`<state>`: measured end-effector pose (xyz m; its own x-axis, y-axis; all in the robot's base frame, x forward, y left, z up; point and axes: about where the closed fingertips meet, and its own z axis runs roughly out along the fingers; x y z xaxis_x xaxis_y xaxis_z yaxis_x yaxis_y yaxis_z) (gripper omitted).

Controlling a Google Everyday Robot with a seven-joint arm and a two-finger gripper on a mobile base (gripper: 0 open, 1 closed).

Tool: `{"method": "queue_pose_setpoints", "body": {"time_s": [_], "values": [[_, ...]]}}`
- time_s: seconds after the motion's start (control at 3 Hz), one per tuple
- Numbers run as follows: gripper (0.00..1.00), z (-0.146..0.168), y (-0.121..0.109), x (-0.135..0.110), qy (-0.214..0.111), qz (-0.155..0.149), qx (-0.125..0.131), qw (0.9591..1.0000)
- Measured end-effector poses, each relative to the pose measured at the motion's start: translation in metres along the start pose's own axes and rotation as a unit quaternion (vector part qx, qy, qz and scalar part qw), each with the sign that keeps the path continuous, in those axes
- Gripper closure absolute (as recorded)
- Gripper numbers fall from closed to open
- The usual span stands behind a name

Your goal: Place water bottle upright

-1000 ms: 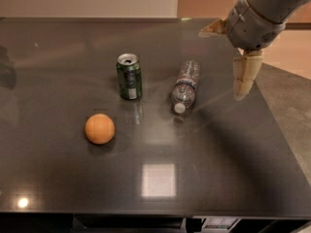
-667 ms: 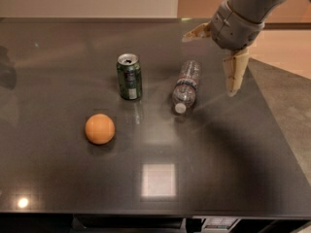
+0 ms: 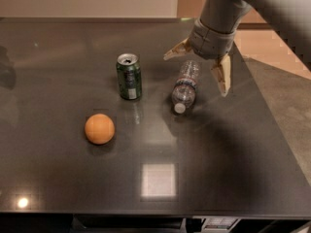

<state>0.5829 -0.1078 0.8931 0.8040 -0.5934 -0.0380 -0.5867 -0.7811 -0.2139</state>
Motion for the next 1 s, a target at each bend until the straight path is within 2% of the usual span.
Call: {"method": "queue_pose_setpoints", "body": {"time_s": [0.33,0.67,1.0], "values": [[0.0,0.022,-0.002,0.0,0.01,-0.055,-0.022,0.9982],[0.0,0.039,-0.001,-0.002,0.023,-0.105,-0.05,0.993],[0.14,0.047,0.001,-0.003,0.028,-0.131,-0.07,0.9886]]}}
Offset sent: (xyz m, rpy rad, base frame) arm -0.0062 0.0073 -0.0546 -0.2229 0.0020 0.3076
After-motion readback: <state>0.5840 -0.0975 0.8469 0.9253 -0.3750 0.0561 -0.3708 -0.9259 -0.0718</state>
